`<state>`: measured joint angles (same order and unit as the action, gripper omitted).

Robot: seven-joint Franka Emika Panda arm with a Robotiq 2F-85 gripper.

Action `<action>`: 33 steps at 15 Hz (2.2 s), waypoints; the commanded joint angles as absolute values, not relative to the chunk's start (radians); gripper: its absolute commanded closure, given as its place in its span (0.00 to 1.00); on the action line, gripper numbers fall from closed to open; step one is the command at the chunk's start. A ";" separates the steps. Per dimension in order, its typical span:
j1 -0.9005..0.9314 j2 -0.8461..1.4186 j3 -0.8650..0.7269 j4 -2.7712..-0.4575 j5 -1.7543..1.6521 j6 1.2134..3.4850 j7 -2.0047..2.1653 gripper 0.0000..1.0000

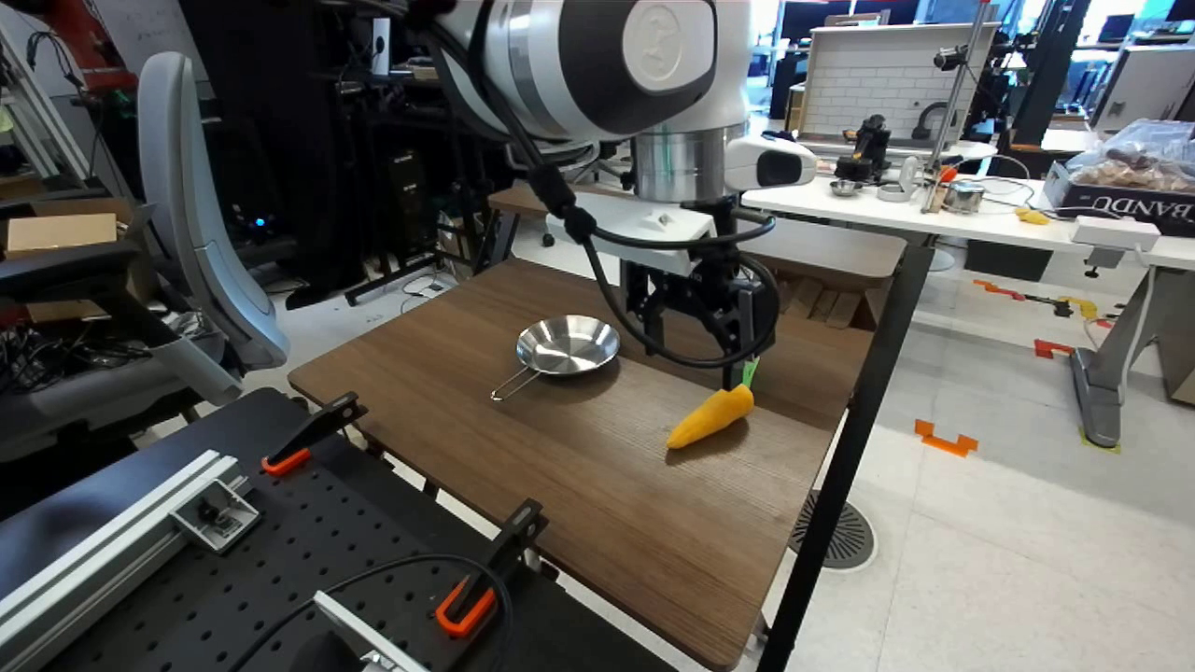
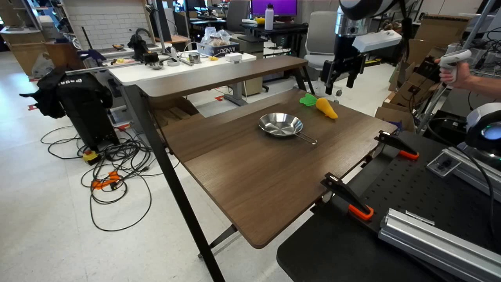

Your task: Put the carrot plushie in the pan

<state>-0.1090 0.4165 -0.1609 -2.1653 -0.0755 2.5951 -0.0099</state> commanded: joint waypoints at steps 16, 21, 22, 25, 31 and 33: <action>-0.121 0.716 -0.160 -1.949 -0.084 2.746 -0.015 0.58; -0.110 0.690 -0.164 -1.976 -0.087 2.763 -0.013 0.95; -0.107 0.679 -0.163 -1.984 -0.088 2.761 -0.012 1.00; -0.097 0.626 -0.150 -2.021 -0.087 2.750 -0.018 0.97; -0.049 0.493 -0.099 -2.114 -0.092 2.745 -0.030 0.97; -0.033 0.453 -0.080 -2.139 -0.091 2.740 -0.031 0.97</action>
<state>-0.0532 0.5457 -0.0994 -2.0597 -0.0754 2.7323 -0.0179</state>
